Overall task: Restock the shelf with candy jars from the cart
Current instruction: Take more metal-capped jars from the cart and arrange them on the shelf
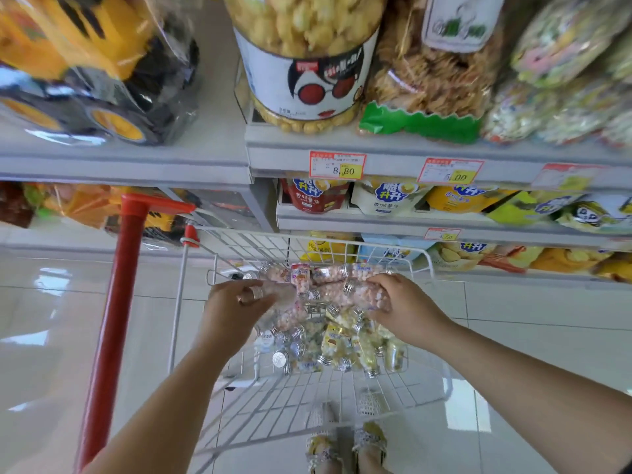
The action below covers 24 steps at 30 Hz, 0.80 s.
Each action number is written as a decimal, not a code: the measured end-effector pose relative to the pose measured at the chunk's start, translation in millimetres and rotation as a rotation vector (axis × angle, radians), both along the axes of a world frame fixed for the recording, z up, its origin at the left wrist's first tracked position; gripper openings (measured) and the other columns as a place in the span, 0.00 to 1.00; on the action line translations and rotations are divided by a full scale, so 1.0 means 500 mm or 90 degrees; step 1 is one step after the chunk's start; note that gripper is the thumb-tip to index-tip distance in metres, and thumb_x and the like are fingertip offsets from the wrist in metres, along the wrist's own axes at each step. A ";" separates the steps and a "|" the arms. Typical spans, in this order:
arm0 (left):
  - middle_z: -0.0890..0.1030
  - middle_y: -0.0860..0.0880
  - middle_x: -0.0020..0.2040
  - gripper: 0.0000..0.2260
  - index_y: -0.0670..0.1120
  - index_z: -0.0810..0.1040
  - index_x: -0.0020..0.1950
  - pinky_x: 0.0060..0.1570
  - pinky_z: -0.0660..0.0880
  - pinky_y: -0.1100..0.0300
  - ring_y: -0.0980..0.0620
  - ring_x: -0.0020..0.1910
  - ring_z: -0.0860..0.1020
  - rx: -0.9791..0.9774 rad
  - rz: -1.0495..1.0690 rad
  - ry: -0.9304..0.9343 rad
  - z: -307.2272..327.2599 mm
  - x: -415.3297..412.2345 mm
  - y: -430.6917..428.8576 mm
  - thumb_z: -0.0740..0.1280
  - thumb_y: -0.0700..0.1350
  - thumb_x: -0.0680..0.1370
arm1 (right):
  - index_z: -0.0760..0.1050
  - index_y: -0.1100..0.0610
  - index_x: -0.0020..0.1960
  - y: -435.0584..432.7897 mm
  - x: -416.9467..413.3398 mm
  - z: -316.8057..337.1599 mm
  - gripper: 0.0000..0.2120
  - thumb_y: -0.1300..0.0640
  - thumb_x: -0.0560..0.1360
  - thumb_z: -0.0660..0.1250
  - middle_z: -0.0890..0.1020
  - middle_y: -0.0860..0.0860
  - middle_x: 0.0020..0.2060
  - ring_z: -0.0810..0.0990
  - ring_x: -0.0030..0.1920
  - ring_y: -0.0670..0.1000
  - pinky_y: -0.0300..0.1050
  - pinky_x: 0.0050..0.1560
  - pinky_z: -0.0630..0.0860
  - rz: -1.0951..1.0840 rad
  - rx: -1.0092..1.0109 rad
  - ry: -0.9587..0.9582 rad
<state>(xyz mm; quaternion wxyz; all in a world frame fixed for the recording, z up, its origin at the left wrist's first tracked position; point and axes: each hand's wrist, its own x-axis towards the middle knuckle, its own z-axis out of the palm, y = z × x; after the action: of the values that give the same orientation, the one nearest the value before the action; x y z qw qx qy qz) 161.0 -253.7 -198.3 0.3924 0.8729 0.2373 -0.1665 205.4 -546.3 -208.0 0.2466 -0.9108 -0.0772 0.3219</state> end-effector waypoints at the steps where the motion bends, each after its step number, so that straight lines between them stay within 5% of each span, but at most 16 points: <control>1: 0.82 0.48 0.46 0.16 0.51 0.84 0.56 0.39 0.74 0.62 0.50 0.42 0.81 -0.021 0.008 -0.015 0.037 -0.003 -0.001 0.77 0.54 0.71 | 0.68 0.48 0.70 0.000 -0.003 0.036 0.26 0.54 0.74 0.72 0.75 0.49 0.61 0.75 0.54 0.47 0.41 0.50 0.72 -0.024 0.022 0.011; 4: 0.82 0.51 0.46 0.13 0.56 0.83 0.53 0.46 0.78 0.56 0.50 0.45 0.81 -0.039 -0.003 -0.046 0.172 -0.009 -0.012 0.76 0.57 0.70 | 0.68 0.49 0.69 -0.002 -0.011 0.168 0.26 0.55 0.74 0.72 0.77 0.46 0.53 0.75 0.45 0.38 0.31 0.41 0.70 -0.082 0.091 0.018; 7: 0.79 0.52 0.48 0.12 0.56 0.84 0.54 0.41 0.72 0.71 0.57 0.40 0.79 -0.056 -0.055 -0.106 0.314 -0.012 -0.045 0.76 0.54 0.71 | 0.68 0.48 0.63 -0.009 -0.019 0.300 0.22 0.57 0.74 0.73 0.76 0.42 0.45 0.75 0.38 0.32 0.25 0.35 0.68 -0.129 0.157 0.003; 10: 0.73 0.55 0.61 0.14 0.58 0.82 0.55 0.44 0.71 0.77 0.66 0.41 0.79 -0.059 -0.078 -0.158 0.449 -0.024 -0.088 0.77 0.54 0.71 | 0.68 0.48 0.63 -0.029 -0.031 0.423 0.22 0.58 0.74 0.73 0.76 0.40 0.48 0.77 0.43 0.37 0.28 0.37 0.71 -0.167 0.216 -0.030; 14: 0.69 0.58 0.62 0.13 0.61 0.80 0.53 0.45 0.71 0.79 0.67 0.44 0.78 -0.047 -0.101 -0.279 0.599 -0.042 -0.152 0.78 0.51 0.70 | 0.66 0.46 0.63 -0.074 -0.045 0.556 0.24 0.59 0.74 0.73 0.76 0.41 0.54 0.80 0.49 0.40 0.39 0.46 0.78 -0.180 0.270 -0.085; 17: 0.68 0.65 0.59 0.15 0.57 0.82 0.55 0.48 0.76 0.68 0.58 0.41 0.80 -0.054 -0.109 -0.365 0.666 -0.047 -0.190 0.78 0.51 0.70 | 0.67 0.47 0.69 -0.104 -0.047 0.624 0.27 0.59 0.74 0.74 0.75 0.45 0.59 0.79 0.52 0.41 0.29 0.46 0.74 -0.194 0.293 -0.147; 21: 0.67 0.65 0.62 0.16 0.53 0.82 0.56 0.45 0.73 0.74 0.59 0.41 0.77 -0.043 -0.117 -0.456 0.722 -0.041 -0.234 0.78 0.47 0.70 | 0.70 0.47 0.69 -0.129 -0.035 0.703 0.26 0.57 0.74 0.74 0.76 0.44 0.59 0.77 0.53 0.35 0.27 0.50 0.72 -0.220 0.341 -0.245; 24: 0.65 0.64 0.66 0.17 0.56 0.80 0.56 0.49 0.73 0.75 0.59 0.46 0.77 -0.045 -0.157 -0.520 0.754 -0.029 -0.254 0.77 0.47 0.70 | 0.71 0.43 0.64 -0.134 -0.017 0.747 0.26 0.61 0.72 0.75 0.75 0.45 0.57 0.76 0.54 0.41 0.24 0.51 0.69 -0.240 0.337 -0.365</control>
<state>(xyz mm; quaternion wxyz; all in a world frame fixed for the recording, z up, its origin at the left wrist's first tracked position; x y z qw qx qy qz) 146.6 -380.7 178.9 0.4612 0.8750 -0.0496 0.1389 196.7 -613.4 165.4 0.4950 -0.8668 -0.0549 -0.0261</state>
